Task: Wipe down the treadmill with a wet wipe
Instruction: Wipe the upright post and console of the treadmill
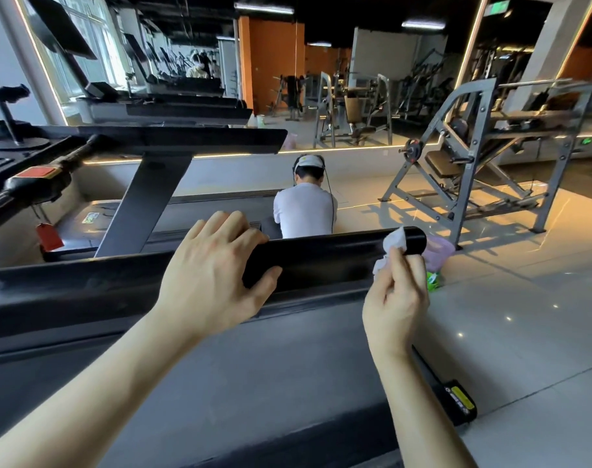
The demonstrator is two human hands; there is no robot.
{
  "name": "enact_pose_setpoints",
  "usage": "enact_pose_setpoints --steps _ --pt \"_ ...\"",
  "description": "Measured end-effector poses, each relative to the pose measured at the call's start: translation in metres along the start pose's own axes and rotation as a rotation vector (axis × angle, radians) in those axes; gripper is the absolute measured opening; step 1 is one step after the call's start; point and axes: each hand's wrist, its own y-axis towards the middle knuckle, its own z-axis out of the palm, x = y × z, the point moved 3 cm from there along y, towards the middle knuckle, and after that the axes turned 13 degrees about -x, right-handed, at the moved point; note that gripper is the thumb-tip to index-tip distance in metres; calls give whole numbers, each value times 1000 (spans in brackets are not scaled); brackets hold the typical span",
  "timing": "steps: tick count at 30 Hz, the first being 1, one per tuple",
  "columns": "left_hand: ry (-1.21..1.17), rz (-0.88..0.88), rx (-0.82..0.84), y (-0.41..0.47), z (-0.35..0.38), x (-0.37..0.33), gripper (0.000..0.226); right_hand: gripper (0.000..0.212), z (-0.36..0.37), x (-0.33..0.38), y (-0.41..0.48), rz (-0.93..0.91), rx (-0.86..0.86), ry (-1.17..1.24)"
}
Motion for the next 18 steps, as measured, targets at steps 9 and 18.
enact_pose_setpoints --steps 9,18 --pt "21 11 19 2 -1 -1 41 21 4 25 -47 720 -116 321" --pt "6 18 10 3 -3 -2 41 35 15 -1 -41 1766 -316 926"
